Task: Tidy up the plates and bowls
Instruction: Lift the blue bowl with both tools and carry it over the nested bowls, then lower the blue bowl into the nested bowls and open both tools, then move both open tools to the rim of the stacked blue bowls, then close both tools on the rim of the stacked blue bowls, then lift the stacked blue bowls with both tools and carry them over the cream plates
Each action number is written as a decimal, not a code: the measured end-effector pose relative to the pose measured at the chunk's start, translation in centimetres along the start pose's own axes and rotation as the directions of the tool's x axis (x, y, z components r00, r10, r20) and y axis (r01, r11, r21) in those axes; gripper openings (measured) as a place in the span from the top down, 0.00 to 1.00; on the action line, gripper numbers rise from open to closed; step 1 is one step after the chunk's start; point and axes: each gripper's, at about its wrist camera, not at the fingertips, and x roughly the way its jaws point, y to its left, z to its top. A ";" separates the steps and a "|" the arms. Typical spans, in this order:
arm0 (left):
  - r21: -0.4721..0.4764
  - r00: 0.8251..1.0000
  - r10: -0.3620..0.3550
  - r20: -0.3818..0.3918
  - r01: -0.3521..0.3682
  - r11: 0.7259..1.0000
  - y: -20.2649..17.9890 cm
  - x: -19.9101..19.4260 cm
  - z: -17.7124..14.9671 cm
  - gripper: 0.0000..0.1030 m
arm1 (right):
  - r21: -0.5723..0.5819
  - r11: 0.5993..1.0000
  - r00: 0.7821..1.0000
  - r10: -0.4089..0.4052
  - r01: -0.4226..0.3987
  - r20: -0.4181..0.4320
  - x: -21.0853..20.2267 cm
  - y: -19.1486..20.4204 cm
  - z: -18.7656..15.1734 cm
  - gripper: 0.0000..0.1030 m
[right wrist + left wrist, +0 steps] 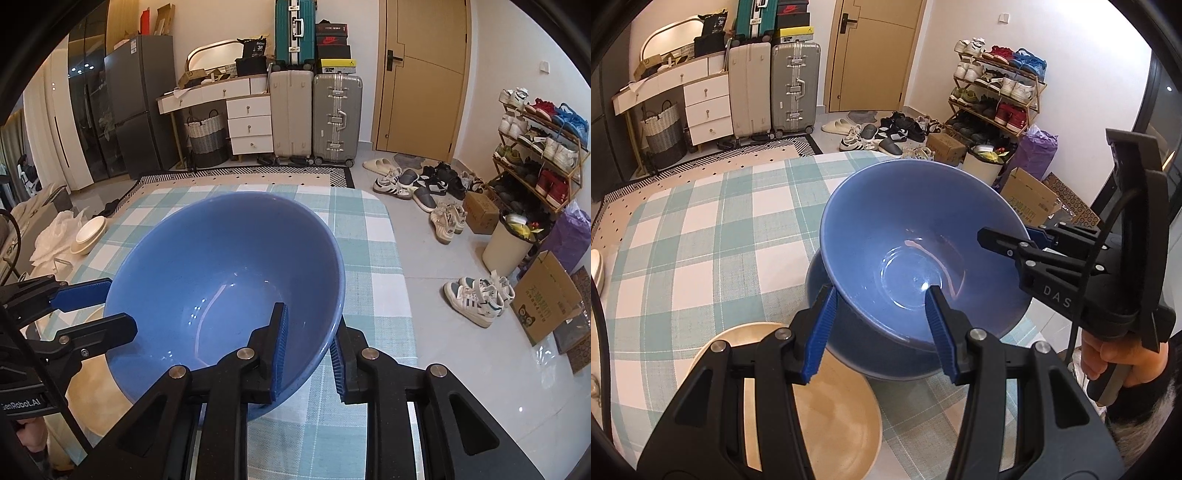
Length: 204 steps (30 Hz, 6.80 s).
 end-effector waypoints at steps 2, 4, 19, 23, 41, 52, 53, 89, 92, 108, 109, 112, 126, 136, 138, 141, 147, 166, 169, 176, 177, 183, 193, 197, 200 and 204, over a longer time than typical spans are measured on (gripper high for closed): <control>-0.003 1.000 0.003 -0.006 -0.003 1.000 0.4 0.5 -0.1 0.55 | -0.004 1.000 1.000 0.003 -0.003 -0.004 0.4 0.3 0.0 0.79; -0.004 1.000 0.009 -0.011 -0.009 1.000 0.8 0.8 -0.2 0.55 | -0.008 1.000 1.000 0.008 -0.008 -0.009 0.8 0.4 -0.1 0.79; 0.020 0.996 0.079 -0.045 -0.078 0.997 2.5 4.4 -1.9 0.55 | -0.044 0.999 0.999 0.002 -0.004 -0.044 4.0 1.7 -1.3 0.78; 0.034 0.994 0.098 -0.052 -0.097 0.995 2.5 5.4 -2.2 0.55 | -0.070 0.997 0.999 -0.028 0.026 -0.038 4.6 2.2 -1.8 0.78; 0.032 0.993 0.093 -0.079 -0.091 0.995 3.1 7.4 -3.2 0.55 | -0.078 0.995 0.998 -0.056 0.054 -0.021 4.3 2.1 -2.8 0.75; 0.017 0.991 0.095 -0.089 -0.094 0.995 4.1 8.2 -3.0 0.40 | -0.049 0.999 1.000 -0.011 0.011 -0.010 4.0 1.5 -2.7 0.49; 0.015 0.992 0.095 -0.087 -0.094 0.995 4.2 8.2 -3.0 0.36 | -0.048 0.999 1.000 -0.010 0.009 -0.010 4.0 1.5 -2.7 0.48; -0.106 0.982 0.014 -0.188 -0.034 0.994 8.0 14.1 -0.1 0.03 | 0.230 0.969 0.992 0.111 -0.094 -0.064 6.4 -4.0 -4.3 0.06; -0.126 0.980 0.003 -0.197 -0.028 0.992 8.6 14.9 -0.1 0.05 | 0.246 0.962 0.988 0.139 -0.118 -0.068 6.8 -4.1 -4.5 0.06; -0.150 0.977 -0.061 -0.206 0.030 0.988 9.6 15.9 -0.7 0.38 | 0.260 0.935 0.959 0.270 -0.240 -0.084 8.8 -2.2 -4.6 0.44; -0.148 0.977 -0.061 -0.205 0.030 0.989 9.6 15.9 -0.7 0.39 | 0.259 0.936 0.959 0.270 -0.240 -0.084 8.7 -2.1 -4.7 0.44; -0.133 0.979 -0.042 -0.197 0.016 0.991 9.4 15.7 -0.7 0.40 | 0.253 0.937 0.960 0.268 -0.241 -0.077 8.6 -2.0 -4.6 0.51; -0.086 0.981 -0.028 -0.192 0.012 0.996 8.7 15.0 -1.0 0.66 | 0.215 0.953 0.969 0.235 -0.215 -0.074 8.1 -1.4 -4.4 0.64; -0.073 0.982 -0.015 -0.190 0.001 0.997 8.4 14.7 -1.3 0.76 | 0.211 0.959 0.974 0.211 -0.191 -0.078 7.7 -1.5 -4.5 0.69; -0.072 0.981 -0.015 -0.193 0.001 0.997 8.3 14.7 -1.3 0.76 | 0.215 0.958 0.975 0.209 -0.188 -0.080 7.7 -1.6 -4.5 0.69; -0.072 0.981 -0.018 -0.192 0.004 0.997 8.1 14.5 -1.4 0.76 | 0.220 0.958 0.975 0.205 -0.183 -0.082 7.6 -1.6 -4.5 0.69; -0.067 0.984 -0.020 -0.177 0.009 0.998 7.8 13.8 -1.2 0.76 | 0.219 0.960 0.978 0.194 -0.173 -0.076 7.0 -1.6 -4.4 0.69; -0.044 0.994 -0.016 -0.105 0.011 0.999 6.6 8.5 -0.8 0.76 | 0.196 0.966 0.984 0.176 -0.168 -0.022 3.1 -0.6 -3.8 0.69; -0.041 0.996 -0.013 -0.092 0.009 0.999 6.4 7.4 -0.8 0.76 | 0.189 0.968 0.985 0.172 -0.166 -0.014 2.3 -0.3 -3.7 0.69; -0.041 0.998 -0.009 -0.060 0.006 0.999 6.3 4.6 -1.2 0.76 | 0.171 0.971 0.986 0.167 -0.165 -0.001 0.8 0.6 -3.6 0.69; -0.042 0.998 -0.008 -0.057 0.006 0.999 6.3 4.3 -1.3 0.76 | 0.168 0.972 0.986 0.166 -0.164 0.001 0.6 0.8 -3.6 0.69; -0.045 0.999 0.002 -0.038 -0.003 0.999 6.5 1.9 -1.9 0.76 | 0.153 0.974 0.986 0.166 -0.166 0.012 -0.7 2.0 -3.5 0.69; -0.063 0.999 0.039 -0.018 -0.040 0.997 7.5 -2.0 -3.3 0.76 | 0.122 0.974 0.981 0.191 -0.192 0.022 -1.9 4.4 -3.1 0.69; -0.073 0.998 0.056 -0.021 -0.058 0.996 8.2 -3.1 -3.9 0.76 | 0.110 0.972 0.978 0.208 -0.208 0.017 -1.8 5.4 -3.1 0.69; -0.081 0.997 0.070 -0.022 -0.071 0.994 8.8 -3.9 -4.4 0.76 | 0.101 0.970 0.975 0.221 -0.221 0.012 -1.7 6.2 -3.1 0.69; -0.091 0.996 0.089 -0.024 -0.091 0.992 9.6 -4.6 -4.8 0.76 | 0.089 0.967 0.971 0.239 -0.238 0.007 -1.7 7.3 -3.0 0.69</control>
